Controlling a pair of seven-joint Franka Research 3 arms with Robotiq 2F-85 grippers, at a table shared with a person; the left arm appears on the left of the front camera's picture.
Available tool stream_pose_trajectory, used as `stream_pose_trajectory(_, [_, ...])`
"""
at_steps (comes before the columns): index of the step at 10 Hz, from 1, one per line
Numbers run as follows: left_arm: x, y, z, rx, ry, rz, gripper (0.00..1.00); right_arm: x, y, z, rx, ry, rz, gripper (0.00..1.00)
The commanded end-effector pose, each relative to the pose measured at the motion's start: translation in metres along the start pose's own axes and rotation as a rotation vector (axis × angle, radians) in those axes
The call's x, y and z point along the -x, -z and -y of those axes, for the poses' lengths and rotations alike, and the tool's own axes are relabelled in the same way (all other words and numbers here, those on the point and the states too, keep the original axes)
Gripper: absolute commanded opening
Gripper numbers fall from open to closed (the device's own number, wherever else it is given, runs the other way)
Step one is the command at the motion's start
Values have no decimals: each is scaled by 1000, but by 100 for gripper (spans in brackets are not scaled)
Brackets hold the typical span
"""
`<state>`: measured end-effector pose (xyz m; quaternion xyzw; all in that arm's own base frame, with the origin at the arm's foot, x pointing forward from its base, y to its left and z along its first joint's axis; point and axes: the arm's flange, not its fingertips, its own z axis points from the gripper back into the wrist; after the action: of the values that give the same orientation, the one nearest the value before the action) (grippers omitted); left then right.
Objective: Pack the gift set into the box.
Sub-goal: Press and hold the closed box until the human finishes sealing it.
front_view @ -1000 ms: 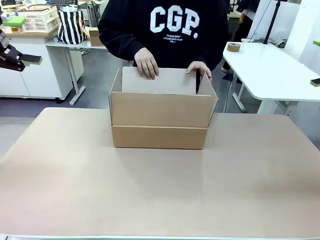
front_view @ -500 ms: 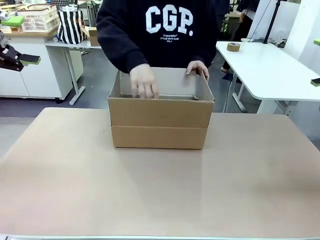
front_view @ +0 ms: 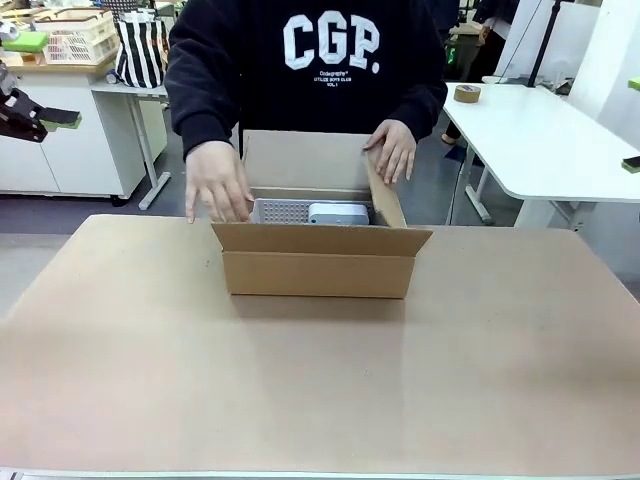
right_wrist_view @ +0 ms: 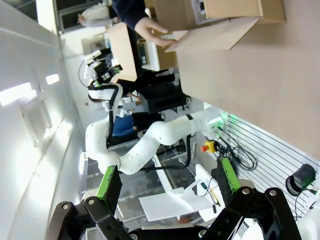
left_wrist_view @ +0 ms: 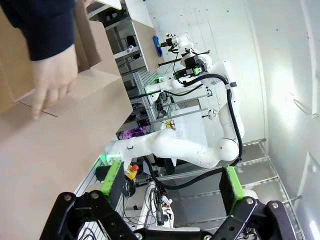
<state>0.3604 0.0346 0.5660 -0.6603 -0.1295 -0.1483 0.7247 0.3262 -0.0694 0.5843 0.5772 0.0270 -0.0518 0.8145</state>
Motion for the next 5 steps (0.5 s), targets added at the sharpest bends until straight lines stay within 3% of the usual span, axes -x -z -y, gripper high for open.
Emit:
stream_pose_trajectory(1, [2, -2, 4, -6, -14, -13, 100, 0, 0, -2, -20, -28, -2, 100])
stream_pose_trajectory(5, [2, -2, 4, -6, -14, -13, 100, 0, 0, -2, -20, -28, -2, 100])
